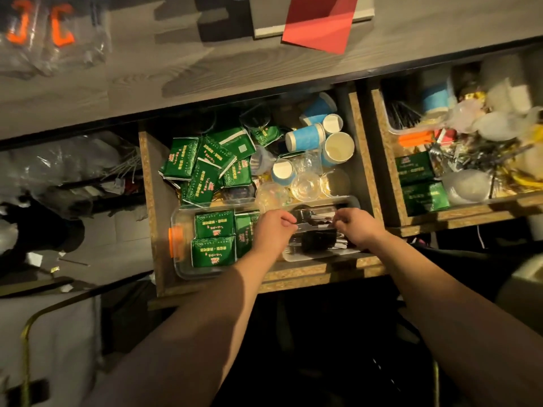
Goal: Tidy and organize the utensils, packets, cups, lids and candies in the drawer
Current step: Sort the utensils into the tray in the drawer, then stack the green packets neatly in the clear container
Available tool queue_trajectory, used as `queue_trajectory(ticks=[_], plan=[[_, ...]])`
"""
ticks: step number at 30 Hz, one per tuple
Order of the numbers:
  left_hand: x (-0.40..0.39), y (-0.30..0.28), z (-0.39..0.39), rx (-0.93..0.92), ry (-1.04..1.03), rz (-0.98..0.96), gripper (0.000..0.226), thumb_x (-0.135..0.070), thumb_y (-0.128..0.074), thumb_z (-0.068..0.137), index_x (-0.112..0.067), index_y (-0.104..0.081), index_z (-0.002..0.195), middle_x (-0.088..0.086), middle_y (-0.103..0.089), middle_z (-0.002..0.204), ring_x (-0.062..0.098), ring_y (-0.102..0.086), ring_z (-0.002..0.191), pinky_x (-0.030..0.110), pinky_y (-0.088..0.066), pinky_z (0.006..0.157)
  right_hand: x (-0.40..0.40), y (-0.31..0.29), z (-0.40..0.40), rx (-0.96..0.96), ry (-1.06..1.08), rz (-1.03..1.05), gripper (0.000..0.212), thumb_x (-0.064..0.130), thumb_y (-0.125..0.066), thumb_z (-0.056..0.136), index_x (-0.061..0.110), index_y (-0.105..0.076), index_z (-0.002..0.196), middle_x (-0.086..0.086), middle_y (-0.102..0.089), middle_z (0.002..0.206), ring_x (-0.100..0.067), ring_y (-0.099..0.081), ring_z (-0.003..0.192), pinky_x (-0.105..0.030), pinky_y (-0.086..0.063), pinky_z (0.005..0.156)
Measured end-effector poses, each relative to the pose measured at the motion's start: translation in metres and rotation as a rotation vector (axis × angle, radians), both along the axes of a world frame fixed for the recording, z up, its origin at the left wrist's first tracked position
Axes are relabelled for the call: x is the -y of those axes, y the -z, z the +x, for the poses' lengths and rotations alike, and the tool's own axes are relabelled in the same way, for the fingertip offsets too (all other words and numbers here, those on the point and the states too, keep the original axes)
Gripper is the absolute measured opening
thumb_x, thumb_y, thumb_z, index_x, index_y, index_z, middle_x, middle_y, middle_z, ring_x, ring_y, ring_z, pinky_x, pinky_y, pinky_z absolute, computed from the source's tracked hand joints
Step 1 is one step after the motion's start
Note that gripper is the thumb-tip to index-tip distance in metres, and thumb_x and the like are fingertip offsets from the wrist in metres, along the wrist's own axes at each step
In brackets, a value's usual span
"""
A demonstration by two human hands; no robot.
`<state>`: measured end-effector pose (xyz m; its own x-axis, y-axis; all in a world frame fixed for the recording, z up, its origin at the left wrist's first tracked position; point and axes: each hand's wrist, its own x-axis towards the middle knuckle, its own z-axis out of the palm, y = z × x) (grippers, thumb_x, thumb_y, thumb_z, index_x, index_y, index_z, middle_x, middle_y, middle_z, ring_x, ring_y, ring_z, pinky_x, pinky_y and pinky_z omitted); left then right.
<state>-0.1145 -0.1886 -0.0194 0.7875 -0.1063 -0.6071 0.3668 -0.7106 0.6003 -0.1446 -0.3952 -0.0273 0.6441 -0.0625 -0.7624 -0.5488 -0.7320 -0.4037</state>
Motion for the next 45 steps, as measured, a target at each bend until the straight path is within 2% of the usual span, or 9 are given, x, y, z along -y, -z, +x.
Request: queue_trajectory(ticks=[5,10,16,21,30,35,40,43,45], plan=[[0.0,0.002,-0.005,-0.011,0.06,0.072,0.017,-0.013,-0.073,0.088,-0.018,-0.075,0.105,0.0,-0.071,0.115,0.018,-0.064,0.108,0.036,-0.051,0.099,0.006,-0.005,-0.004,-0.019,-0.089,-0.076,0.038,0.022,-0.055,0.098,0.016,-0.055,0.135,-0.011,-0.061,0.13,-0.028,-0.059,0.115,-0.041,-0.051,0.096],[-0.019,-0.011,0.01,0.03,-0.037,0.024,0.015,-0.016,-0.067,0.093,-0.017,-0.073,0.107,-0.001,-0.071,0.106,0.015,-0.065,0.1,0.025,-0.048,0.079,-0.019,-0.018,0.015,0.157,-0.01,0.025,0.035,0.023,-0.056,0.098,0.012,-0.058,0.131,-0.01,-0.062,0.13,-0.026,-0.058,0.118,-0.036,-0.046,0.099],[-0.079,-0.019,0.045,0.177,-0.211,-0.019,0.013,-0.011,-0.066,0.094,-0.013,-0.07,0.106,0.004,-0.069,0.104,0.012,-0.063,0.092,0.029,-0.053,0.087,-0.091,-0.024,0.071,0.329,-0.004,0.076,0.025,0.023,-0.056,0.097,0.01,-0.064,0.116,-0.012,-0.068,0.112,-0.025,-0.063,0.096,-0.03,-0.047,0.082],[-0.136,-0.01,0.082,0.23,-0.293,0.044,0.015,-0.011,-0.065,0.095,-0.011,-0.069,0.11,0.005,-0.068,0.107,0.014,-0.062,0.095,0.021,-0.05,0.078,-0.144,-0.014,0.115,0.39,-0.026,0.053,0.023,0.021,-0.056,0.095,0.007,-0.067,0.109,-0.014,-0.069,0.11,-0.031,-0.064,0.098,-0.034,-0.048,0.081],[-0.169,0.027,0.137,0.076,-0.061,0.305,0.046,-0.026,-0.07,0.092,-0.016,-0.055,0.134,0.008,-0.056,0.137,0.028,-0.06,0.116,0.034,-0.047,0.091,-0.201,0.03,0.181,0.447,-0.136,-0.144,0.041,0.034,-0.055,0.097,0.005,-0.054,0.125,-0.016,-0.056,0.122,-0.033,-0.051,0.115,-0.04,-0.043,0.094],[-0.163,0.042,0.143,0.018,-0.029,0.363,0.064,-0.033,-0.075,0.087,-0.012,-0.042,0.138,0.013,-0.056,0.133,0.033,-0.057,0.119,0.044,-0.05,0.091,-0.222,0.052,0.205,0.456,-0.238,-0.239,0.047,0.037,-0.057,0.096,0.004,-0.049,0.127,-0.017,-0.054,0.127,-0.035,-0.047,0.12,-0.043,-0.039,0.098],[-0.16,0.044,0.142,0.001,-0.152,0.306,0.059,-0.021,-0.077,0.087,-0.017,-0.036,0.13,0.012,-0.061,0.124,0.03,-0.064,0.1,0.037,-0.045,0.067,-0.235,0.059,0.218,0.384,-0.174,-0.237,0.048,0.032,-0.069,0.089,0.006,-0.05,0.124,-0.016,-0.059,0.12,-0.035,-0.053,0.113,-0.041,-0.044,0.09],[-0.163,0.044,0.142,-0.046,-0.175,0.237,0.056,-0.024,-0.071,0.092,-0.016,-0.043,0.139,0.011,-0.057,0.138,0.032,-0.059,0.118,0.043,-0.052,0.086,-0.237,0.056,0.222,0.238,0.046,-0.048,0.032,0.025,-0.067,0.091,0.003,-0.059,0.113,-0.014,-0.067,0.106,-0.028,-0.063,0.091,-0.028,-0.044,0.066],[-0.166,0.041,0.14,-0.074,-0.209,0.179,0.038,-0.031,-0.066,0.094,-0.015,-0.056,0.127,0.011,-0.061,0.134,0.031,-0.059,0.117,0.046,-0.051,0.096,-0.233,0.049,0.218,0.231,0.181,0.058,0.029,0.023,-0.061,0.094,0.001,-0.06,0.113,-0.011,-0.066,0.094,-0.023,-0.058,0.076,-0.027,-0.041,0.061]])
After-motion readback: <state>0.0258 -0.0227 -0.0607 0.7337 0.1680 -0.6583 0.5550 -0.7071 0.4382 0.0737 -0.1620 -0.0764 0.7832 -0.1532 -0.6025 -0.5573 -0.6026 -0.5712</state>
